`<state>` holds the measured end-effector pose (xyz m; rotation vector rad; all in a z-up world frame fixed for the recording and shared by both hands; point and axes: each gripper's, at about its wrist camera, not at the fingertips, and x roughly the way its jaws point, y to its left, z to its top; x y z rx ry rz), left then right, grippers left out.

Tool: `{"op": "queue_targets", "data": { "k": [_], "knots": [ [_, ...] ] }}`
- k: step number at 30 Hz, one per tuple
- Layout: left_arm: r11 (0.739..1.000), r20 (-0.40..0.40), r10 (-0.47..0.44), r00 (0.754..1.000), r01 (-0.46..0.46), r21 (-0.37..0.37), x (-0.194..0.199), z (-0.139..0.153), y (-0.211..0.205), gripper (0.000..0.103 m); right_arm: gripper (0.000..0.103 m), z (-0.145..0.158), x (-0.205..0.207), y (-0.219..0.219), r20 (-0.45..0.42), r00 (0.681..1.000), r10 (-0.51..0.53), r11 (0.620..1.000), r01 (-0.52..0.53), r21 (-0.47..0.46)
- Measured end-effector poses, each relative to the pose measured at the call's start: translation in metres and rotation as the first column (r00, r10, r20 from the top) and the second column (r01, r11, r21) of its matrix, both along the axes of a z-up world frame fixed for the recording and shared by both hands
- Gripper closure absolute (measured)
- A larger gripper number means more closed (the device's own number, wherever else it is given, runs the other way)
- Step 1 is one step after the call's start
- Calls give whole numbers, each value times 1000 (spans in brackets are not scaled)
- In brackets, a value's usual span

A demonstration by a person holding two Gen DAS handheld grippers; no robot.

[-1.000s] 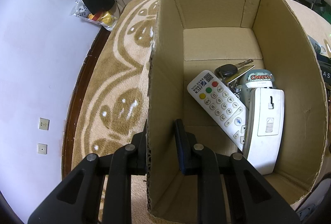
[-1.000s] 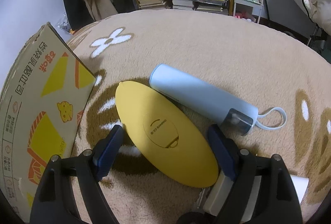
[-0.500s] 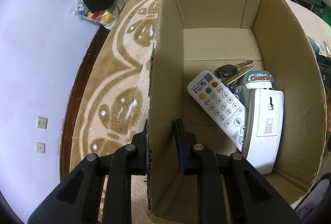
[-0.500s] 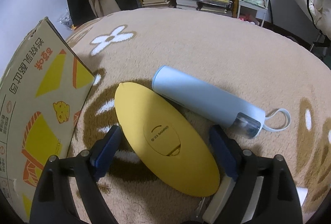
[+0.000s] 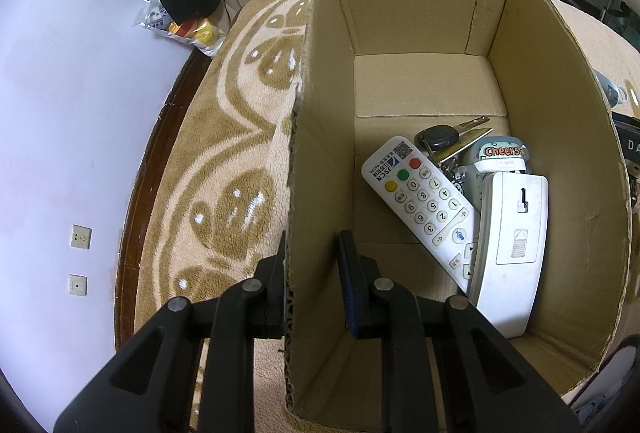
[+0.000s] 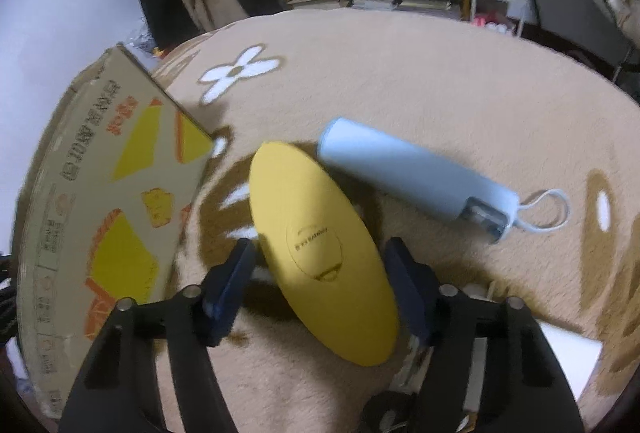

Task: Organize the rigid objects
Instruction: 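Reach the right tool to the yellow oval object and grasp it, then carry the yellow oval object with the right tool and release it into the box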

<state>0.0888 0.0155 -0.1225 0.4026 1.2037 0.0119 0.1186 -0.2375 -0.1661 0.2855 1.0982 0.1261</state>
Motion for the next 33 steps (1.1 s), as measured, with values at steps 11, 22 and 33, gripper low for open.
{"op": "queue_targets", "data": {
  "k": [11,22,33],
  "knots": [
    [1000,-4,2,1000,-2,-6,1,-1,3,84,18,-6,8,40,26,995,97,991,-94,-96],
    [1000,-2,0,1000,0,-3,2,0,3,84,44,2,0,47,49,997,60,978,-49,-202],
    [1000,-3,0,1000,0,-5,1,0,4,84,44,64,-16,58,182,983,17,990,9,-138]
  ]
}}
